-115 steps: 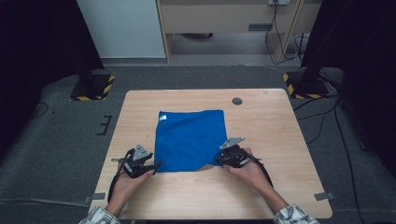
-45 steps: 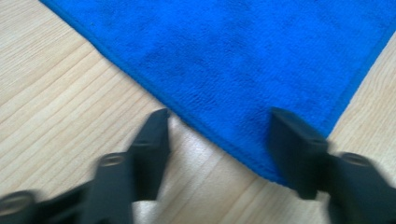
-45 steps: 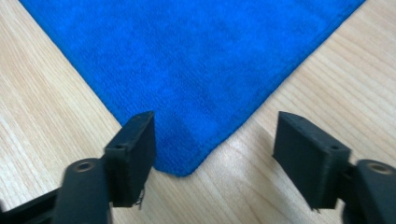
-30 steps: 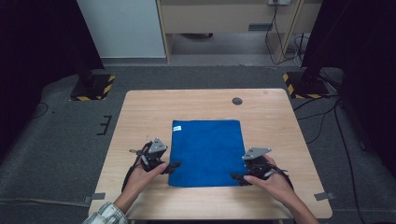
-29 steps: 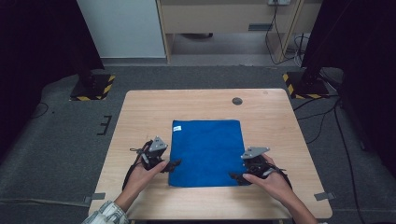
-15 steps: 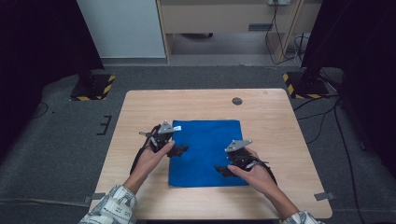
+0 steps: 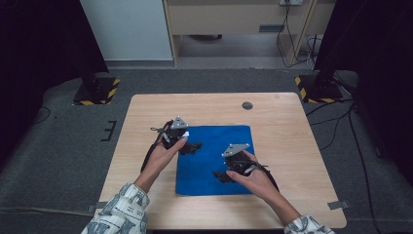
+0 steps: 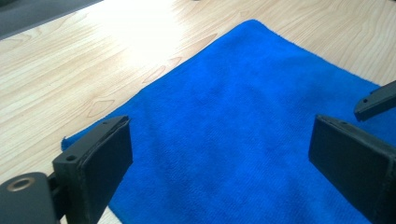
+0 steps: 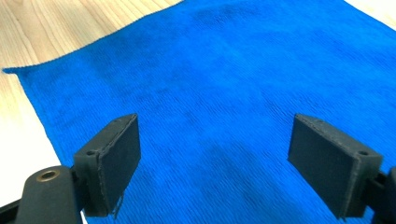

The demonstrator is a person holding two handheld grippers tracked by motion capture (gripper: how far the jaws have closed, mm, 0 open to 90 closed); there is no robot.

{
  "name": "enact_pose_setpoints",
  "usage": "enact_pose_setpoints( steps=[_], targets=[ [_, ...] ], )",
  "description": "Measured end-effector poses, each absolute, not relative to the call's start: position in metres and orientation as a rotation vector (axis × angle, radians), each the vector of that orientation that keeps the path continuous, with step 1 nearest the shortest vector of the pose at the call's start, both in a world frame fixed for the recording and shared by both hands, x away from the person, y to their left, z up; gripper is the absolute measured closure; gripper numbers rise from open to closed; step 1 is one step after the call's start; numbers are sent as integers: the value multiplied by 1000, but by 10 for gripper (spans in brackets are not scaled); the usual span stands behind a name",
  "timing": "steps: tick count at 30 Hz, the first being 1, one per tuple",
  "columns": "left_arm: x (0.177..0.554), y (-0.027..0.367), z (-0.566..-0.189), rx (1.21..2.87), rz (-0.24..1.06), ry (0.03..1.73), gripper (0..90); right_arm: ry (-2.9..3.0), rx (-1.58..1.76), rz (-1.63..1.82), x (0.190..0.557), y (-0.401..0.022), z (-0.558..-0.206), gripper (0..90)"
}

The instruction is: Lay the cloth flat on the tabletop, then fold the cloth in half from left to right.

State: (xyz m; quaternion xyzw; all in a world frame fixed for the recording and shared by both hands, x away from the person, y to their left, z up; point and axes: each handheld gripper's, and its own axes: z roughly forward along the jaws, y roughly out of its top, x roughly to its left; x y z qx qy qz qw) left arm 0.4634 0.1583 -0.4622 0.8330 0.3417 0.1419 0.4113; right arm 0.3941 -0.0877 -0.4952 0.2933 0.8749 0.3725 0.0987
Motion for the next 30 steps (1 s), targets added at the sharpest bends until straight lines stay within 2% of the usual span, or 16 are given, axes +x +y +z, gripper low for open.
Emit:
enact_pose_setpoints(
  steps=[26,30],
  targets=[
    [485,175,-452,2094,400,924,59,2690,735,1167,384,-24,-489,169],
    [489,181,-452,2068,410,942,59,2722,690,1174,380,-13,-491,195]
  ],
)
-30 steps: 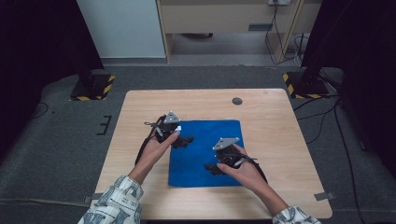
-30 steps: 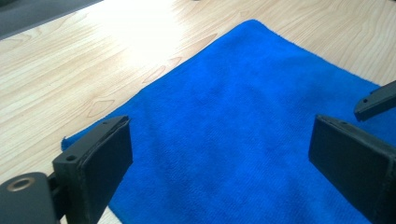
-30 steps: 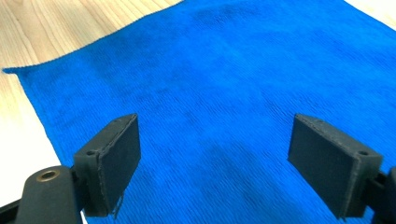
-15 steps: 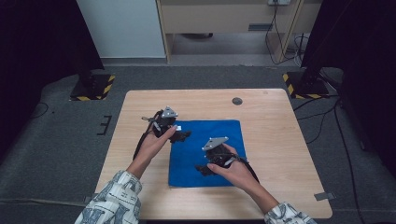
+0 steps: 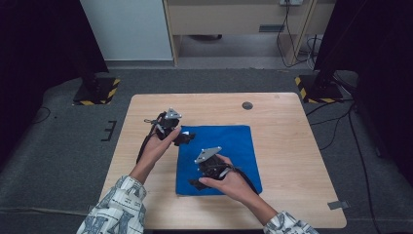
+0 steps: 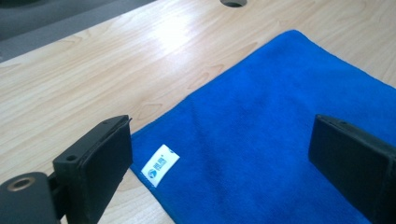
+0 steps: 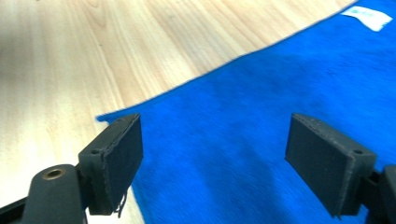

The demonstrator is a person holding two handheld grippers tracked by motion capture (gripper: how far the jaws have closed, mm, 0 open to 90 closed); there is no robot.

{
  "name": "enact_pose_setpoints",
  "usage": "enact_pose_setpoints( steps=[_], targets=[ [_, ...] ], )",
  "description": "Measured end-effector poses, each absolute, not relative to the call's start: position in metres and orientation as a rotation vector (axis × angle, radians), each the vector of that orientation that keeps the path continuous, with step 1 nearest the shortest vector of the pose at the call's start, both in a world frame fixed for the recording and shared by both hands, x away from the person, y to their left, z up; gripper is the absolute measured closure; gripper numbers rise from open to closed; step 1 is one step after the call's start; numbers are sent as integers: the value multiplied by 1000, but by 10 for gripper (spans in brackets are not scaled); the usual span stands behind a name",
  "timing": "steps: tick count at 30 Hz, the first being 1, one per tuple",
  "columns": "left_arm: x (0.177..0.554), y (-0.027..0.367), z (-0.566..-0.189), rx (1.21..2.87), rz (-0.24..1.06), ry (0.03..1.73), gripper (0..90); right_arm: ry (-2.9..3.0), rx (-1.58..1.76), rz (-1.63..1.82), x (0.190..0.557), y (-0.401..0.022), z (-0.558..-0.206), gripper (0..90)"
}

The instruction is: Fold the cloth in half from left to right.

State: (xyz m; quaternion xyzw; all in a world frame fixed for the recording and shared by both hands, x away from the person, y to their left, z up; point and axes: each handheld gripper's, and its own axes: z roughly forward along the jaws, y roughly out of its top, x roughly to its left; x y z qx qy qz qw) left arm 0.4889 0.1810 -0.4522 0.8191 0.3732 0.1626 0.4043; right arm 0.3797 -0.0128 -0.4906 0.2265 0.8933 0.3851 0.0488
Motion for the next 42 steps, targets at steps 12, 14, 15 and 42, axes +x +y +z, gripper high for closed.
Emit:
enact_pose_setpoints(
  steps=[12,14,15,42],
  targets=[
    [492,190,-451,2032,417,959,63,2755,574,1207,364,12,-496,513],
    [491,192,-450,2030,421,959,63,2762,547,1218,361,17,-496,597],
    [491,192,-450,2025,420,959,63,2762,535,1216,360,18,-497,636],
    [491,197,-448,2023,444,968,67,2766,484,1108,339,49,-514,493]
  ],
)
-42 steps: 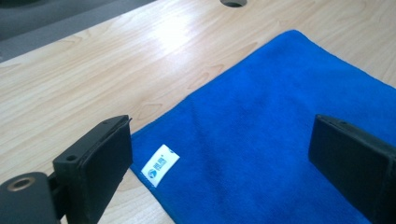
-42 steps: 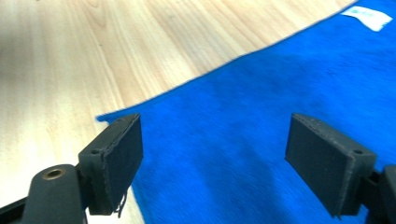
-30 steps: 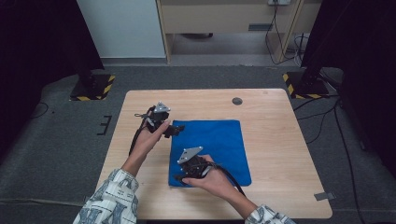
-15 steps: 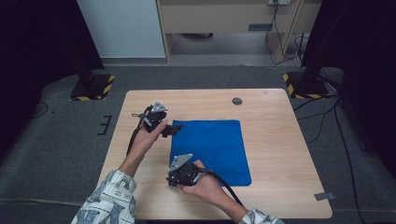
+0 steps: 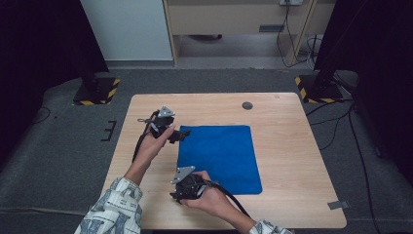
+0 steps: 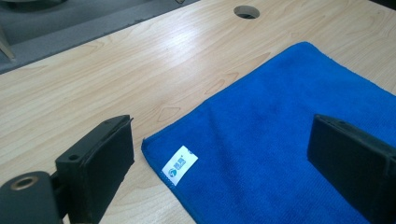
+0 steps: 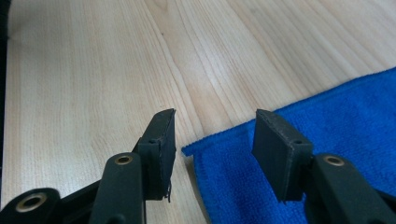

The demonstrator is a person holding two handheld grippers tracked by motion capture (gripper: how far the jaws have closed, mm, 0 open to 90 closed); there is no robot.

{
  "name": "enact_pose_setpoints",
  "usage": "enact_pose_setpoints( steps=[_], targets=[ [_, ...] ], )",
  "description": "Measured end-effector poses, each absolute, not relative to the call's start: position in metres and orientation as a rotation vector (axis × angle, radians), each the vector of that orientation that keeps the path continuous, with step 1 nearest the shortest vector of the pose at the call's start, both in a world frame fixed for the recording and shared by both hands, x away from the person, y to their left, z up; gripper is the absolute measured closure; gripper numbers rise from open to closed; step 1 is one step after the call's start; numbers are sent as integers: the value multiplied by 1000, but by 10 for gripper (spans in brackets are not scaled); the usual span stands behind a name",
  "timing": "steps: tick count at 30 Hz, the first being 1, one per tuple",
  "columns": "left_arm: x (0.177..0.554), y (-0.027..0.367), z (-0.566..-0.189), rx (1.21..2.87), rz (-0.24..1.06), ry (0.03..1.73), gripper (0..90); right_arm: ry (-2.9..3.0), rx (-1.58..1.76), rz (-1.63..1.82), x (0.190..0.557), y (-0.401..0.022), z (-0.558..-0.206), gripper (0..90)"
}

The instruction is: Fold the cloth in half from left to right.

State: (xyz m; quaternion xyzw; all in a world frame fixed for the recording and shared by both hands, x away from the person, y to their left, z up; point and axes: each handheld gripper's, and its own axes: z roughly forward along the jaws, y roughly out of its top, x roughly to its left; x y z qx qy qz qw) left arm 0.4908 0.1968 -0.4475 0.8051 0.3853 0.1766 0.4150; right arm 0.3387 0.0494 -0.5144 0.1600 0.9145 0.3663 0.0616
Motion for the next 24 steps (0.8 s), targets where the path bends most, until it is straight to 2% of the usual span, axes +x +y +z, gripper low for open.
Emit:
enact_pose_setpoints(
  steps=[5,8,15,24],
  targets=[
    [491,196,-445,2033,443,961,67,2773,494,1092,338,51,-518,536],
    [490,197,-444,2028,444,958,67,2779,494,1077,338,52,-519,616],
    [493,199,-447,2028,436,970,67,2785,530,1071,342,46,-518,881],
    [503,198,-458,2043,399,1005,78,2787,565,1143,340,43,-513,893]
  ],
)
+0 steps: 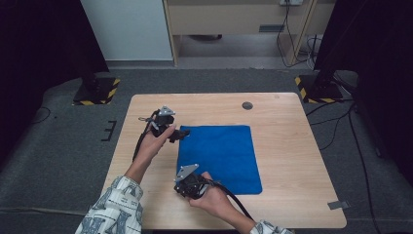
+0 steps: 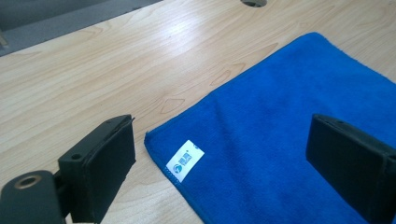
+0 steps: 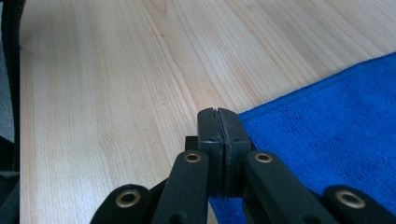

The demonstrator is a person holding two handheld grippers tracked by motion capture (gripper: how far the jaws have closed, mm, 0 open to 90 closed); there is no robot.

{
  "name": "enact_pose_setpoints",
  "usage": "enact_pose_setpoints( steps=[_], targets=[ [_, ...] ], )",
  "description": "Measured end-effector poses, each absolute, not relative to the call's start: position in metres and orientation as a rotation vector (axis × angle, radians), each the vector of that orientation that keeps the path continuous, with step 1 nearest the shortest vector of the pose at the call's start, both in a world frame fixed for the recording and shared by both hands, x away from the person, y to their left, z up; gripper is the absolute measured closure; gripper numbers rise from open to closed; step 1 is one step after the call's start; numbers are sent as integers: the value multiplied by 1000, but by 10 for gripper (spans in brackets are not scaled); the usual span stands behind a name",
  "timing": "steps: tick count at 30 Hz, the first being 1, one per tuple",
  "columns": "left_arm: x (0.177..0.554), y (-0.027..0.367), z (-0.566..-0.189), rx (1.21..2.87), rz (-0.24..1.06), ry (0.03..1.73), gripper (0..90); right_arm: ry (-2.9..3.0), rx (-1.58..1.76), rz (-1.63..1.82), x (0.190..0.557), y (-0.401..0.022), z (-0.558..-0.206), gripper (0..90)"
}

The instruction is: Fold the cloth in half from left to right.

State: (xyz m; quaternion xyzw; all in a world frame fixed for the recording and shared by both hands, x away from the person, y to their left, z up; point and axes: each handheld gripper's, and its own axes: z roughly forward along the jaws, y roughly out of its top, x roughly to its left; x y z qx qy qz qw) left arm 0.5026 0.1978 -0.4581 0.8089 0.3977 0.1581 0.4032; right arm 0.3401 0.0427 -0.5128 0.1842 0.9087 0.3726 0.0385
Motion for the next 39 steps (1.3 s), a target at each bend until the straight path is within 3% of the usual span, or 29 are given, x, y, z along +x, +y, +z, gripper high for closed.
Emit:
enact_pose_setpoints(
  steps=[9,15,24,39],
  targets=[
    [517,199,-475,2103,449,1048,181,2766,594,1185,338,47,-513,894],
    [534,204,-492,2135,452,1073,362,2766,582,1191,338,47,-516,892],
    [546,213,-508,2079,441,1125,502,2748,583,1203,337,49,-517,893],
    [556,210,-529,2064,443,1176,513,2740,576,1218,335,45,-515,893]
  ],
)
